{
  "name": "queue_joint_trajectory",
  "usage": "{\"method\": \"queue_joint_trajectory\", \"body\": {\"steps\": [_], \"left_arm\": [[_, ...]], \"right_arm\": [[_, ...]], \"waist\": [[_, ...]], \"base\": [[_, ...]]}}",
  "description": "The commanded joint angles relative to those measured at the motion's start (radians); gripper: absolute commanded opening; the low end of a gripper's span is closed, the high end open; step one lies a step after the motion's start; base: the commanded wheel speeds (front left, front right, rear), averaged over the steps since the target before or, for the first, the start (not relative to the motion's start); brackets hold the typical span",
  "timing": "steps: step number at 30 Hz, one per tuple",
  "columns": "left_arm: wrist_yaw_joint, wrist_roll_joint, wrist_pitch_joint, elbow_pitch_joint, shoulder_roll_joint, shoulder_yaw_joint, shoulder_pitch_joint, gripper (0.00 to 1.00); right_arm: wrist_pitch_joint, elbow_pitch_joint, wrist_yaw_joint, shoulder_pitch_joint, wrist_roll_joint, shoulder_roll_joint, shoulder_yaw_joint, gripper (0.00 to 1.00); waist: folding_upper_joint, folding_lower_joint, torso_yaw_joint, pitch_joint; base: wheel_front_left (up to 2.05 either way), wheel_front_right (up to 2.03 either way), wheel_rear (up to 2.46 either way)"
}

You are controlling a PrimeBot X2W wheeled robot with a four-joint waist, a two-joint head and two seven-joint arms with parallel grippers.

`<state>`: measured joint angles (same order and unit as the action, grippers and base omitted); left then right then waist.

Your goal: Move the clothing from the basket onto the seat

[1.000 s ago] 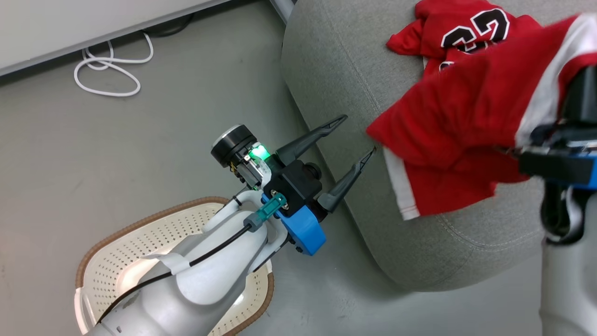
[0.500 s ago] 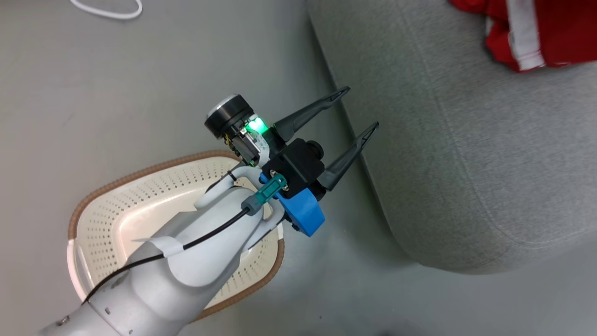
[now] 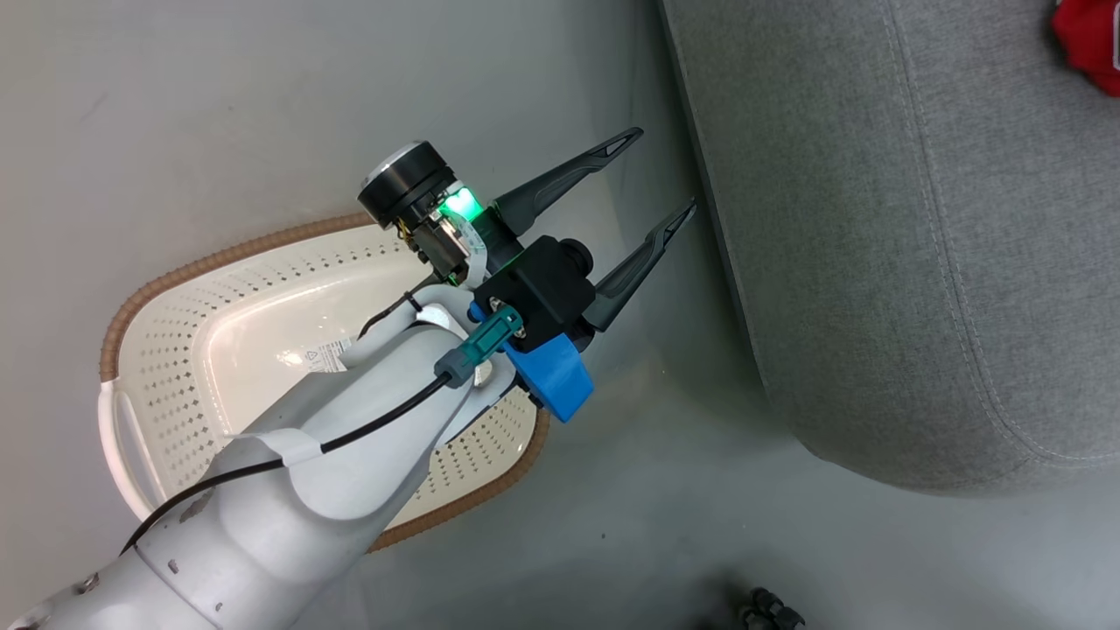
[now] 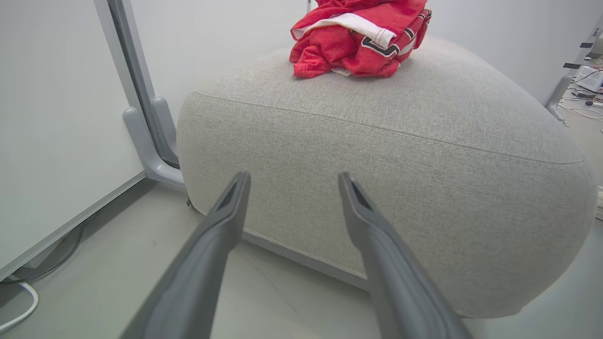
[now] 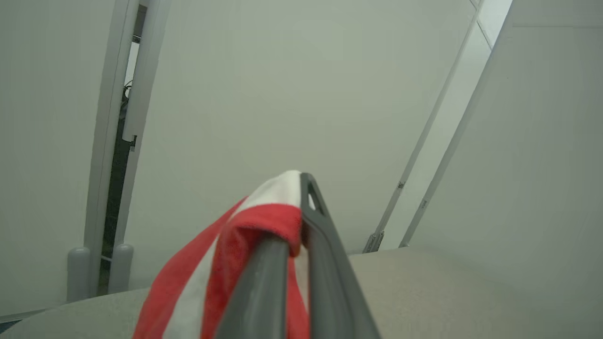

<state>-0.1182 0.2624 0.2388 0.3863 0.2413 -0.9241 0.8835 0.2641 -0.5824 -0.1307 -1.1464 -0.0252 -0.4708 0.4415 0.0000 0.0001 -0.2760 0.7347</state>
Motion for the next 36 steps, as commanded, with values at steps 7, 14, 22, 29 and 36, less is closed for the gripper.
{"method": "queue_joint_trajectory", "body": {"steps": [7, 14, 22, 29, 36], "left_arm": [[0.006, -0.007, -0.006, -0.013, 0.008, -0.007, 0.028, 1.00], [0.010, -0.002, -0.003, -0.009, 0.008, -0.011, 0.039, 1.00], [0.014, 0.010, 0.011, 0.009, -0.007, -0.014, 0.025, 1.00], [0.035, 0.035, 0.024, 0.033, -0.025, 0.010, -0.025, 1.00], [0.072, 0.065, 0.027, 0.009, -0.023, 0.093, -0.115, 1.00]], "right_arm": [[0.001, -0.119, 0.000, 0.077, 0.034, 0.085, 0.045, 0.00], [0.001, -0.182, 0.000, 0.142, 0.060, 0.145, 0.075, 0.00], [0.001, -0.102, 0.000, 0.222, 0.057, 0.160, 0.074, 1.00], [0.001, 0.065, 0.000, 0.372, 0.043, 0.197, 0.052, 1.00], [0.001, 0.275, 0.000, 0.534, 0.009, 0.264, -0.050, 1.00]], "waist": [[0.0000, -0.0001, 0.002, 0.031], [0.0000, -0.0001, 0.005, 0.035], [0.0000, -0.0001, 0.006, -0.014], [0.0000, -0.0001, 0.016, -0.119], [0.0000, -0.0001, 0.058, -0.234]], "base": [[0.00, 0.00, 0.00], [0.00, 0.00, 0.00], [0.00, 0.00, 0.00], [0.00, 0.00, 0.00], [0.00, 0.00, 0.00]]}}
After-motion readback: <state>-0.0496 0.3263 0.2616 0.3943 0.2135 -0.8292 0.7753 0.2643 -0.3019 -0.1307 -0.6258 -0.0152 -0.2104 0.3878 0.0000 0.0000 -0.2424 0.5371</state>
